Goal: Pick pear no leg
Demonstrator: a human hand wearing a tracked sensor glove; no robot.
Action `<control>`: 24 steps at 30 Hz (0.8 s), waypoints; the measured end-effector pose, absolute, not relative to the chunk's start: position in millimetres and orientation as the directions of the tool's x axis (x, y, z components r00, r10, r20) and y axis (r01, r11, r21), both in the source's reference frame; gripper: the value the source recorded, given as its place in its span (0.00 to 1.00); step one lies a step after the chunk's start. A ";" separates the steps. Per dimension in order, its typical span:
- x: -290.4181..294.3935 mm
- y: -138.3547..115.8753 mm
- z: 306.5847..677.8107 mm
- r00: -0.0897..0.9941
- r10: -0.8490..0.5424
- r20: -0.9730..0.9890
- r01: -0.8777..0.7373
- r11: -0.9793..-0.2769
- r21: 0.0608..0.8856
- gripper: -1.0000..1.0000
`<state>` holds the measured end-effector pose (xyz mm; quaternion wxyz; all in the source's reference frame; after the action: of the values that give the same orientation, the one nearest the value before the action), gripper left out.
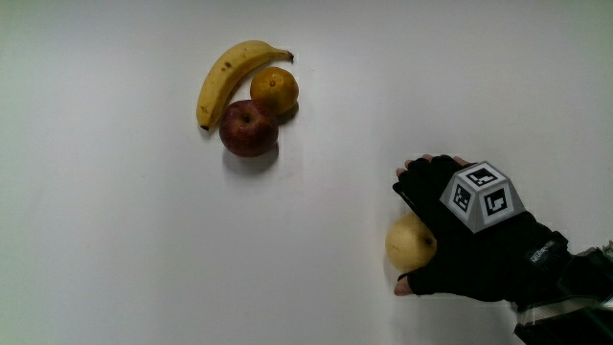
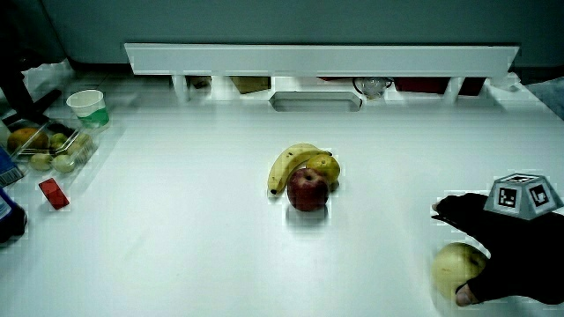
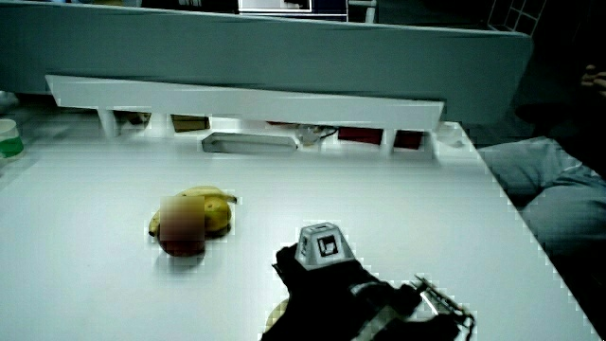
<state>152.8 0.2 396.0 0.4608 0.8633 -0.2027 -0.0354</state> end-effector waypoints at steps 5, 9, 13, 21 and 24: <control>157.9 4.8 408.7 0.918 -0.374 0.129 -0.307 -0.469 0.828 0.50; 159.7 6.8 414.1 0.920 -0.371 0.127 -0.299 -0.454 0.839 0.50; 160.6 7.2 416.0 0.920 -0.372 0.123 -0.297 -0.457 0.839 0.50; 157.2 7.2 412.8 0.914 -0.382 0.138 -0.322 -0.473 0.820 0.59; 157.8 7.8 414.7 0.914 -0.378 0.148 -0.334 -0.492 0.804 0.68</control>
<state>157.8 7.8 414.7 0.4599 0.8634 -0.2060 -0.0239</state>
